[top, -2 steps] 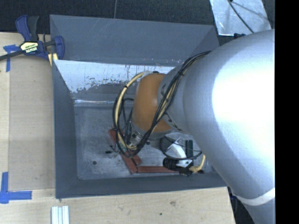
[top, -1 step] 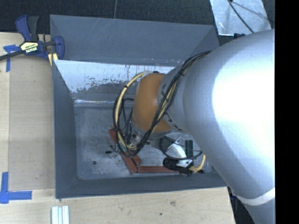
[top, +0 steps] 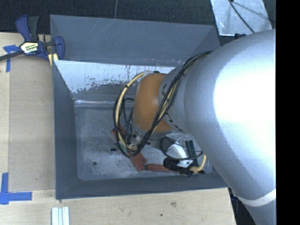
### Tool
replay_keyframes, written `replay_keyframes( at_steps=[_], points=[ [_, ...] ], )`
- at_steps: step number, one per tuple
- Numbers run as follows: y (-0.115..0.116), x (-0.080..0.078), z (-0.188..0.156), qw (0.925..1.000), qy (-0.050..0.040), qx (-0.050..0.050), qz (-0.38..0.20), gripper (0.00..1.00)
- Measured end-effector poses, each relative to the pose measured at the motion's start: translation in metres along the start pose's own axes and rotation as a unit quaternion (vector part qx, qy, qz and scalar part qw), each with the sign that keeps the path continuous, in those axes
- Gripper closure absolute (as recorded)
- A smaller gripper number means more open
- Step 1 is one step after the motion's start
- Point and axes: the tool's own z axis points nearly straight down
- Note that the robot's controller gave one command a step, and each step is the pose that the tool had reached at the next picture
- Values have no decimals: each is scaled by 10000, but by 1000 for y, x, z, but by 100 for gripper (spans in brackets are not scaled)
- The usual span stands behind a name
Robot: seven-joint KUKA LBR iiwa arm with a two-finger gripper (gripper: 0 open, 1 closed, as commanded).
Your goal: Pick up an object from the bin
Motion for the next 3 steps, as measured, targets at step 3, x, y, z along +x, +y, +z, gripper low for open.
replay_keyframes(
  at_steps=[3],
  points=[
    [1, -3, -65, 10000, -20, -20, -33, 100]
  ],
)
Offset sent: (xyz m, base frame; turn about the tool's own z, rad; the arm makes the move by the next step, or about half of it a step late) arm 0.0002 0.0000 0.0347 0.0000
